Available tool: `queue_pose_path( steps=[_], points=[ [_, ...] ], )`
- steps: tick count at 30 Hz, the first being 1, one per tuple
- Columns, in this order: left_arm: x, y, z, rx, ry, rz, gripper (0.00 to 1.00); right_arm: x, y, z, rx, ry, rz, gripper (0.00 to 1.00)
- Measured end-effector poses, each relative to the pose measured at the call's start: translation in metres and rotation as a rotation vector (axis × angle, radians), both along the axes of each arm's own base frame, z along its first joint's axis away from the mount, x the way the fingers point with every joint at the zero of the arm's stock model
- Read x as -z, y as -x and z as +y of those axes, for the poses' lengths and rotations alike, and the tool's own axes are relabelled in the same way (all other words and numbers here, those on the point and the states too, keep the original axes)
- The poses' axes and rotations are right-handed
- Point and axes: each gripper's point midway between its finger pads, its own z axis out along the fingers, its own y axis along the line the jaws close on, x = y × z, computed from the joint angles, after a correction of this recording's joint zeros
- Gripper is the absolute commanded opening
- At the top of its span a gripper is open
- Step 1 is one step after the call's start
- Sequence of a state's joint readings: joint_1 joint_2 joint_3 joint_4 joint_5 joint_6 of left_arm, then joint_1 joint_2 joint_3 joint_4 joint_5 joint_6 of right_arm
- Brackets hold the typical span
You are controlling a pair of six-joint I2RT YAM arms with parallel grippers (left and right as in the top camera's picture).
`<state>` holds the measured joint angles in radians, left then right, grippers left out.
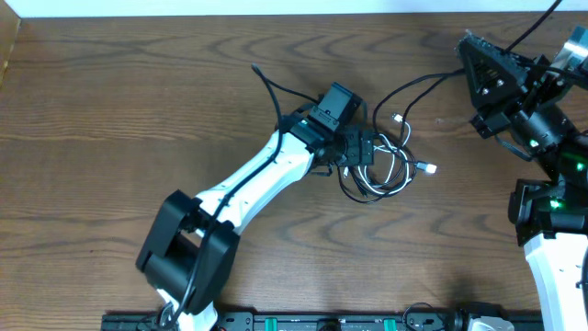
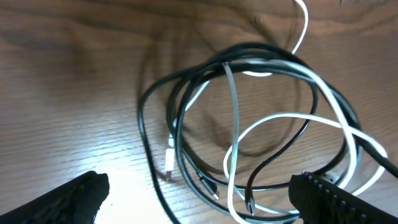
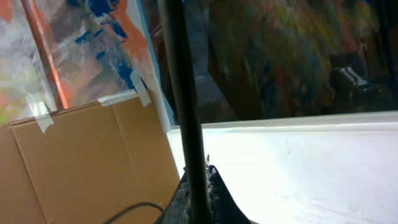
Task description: Untangle cables
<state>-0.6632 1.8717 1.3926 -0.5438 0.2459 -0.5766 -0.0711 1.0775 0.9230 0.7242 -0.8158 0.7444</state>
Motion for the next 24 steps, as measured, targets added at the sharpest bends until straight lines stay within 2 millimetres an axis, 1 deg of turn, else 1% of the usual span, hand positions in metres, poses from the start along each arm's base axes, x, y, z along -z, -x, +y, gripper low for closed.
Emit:
queue_pose_path(
  steps=[4,7,9,11,13,16,20,24],
  points=[
    [0.017,0.007,-0.008,0.026,-0.011,0.035,1.00,-0.001,0.001,0.000,-0.006,-0.005,-0.001,0.01],
    [0.037,0.016,-0.014,0.072,-0.042,0.062,1.00,-0.002,0.001,0.000,-0.007,-0.006,-0.002,0.01],
    [0.050,0.021,-0.016,0.099,-0.065,0.079,1.00,-0.002,0.002,-0.001,-0.006,-0.004,-0.003,0.01],
    [0.062,0.026,-0.013,0.113,-0.096,0.102,1.00,-0.002,0.001,-0.002,-0.002,-0.004,-0.003,0.01],
    [0.070,0.027,-0.003,0.105,-0.148,0.111,1.00,-0.001,0.001,-0.003,-0.001,-0.004,0.000,0.01],
    [0.075,0.024,0.018,0.081,-0.250,0.095,1.00,0.000,0.001,-0.007,0.002,0.001,0.003,0.01],
    [0.079,0.015,0.056,0.021,-0.398,0.079,1.00,0.001,0.000,-0.014,0.013,0.007,0.009,0.01],
    [0.079,0.002,0.091,-0.047,-0.481,0.080,1.00,0.003,-0.002,-0.025,0.037,0.016,0.014,0.01]
  ],
)
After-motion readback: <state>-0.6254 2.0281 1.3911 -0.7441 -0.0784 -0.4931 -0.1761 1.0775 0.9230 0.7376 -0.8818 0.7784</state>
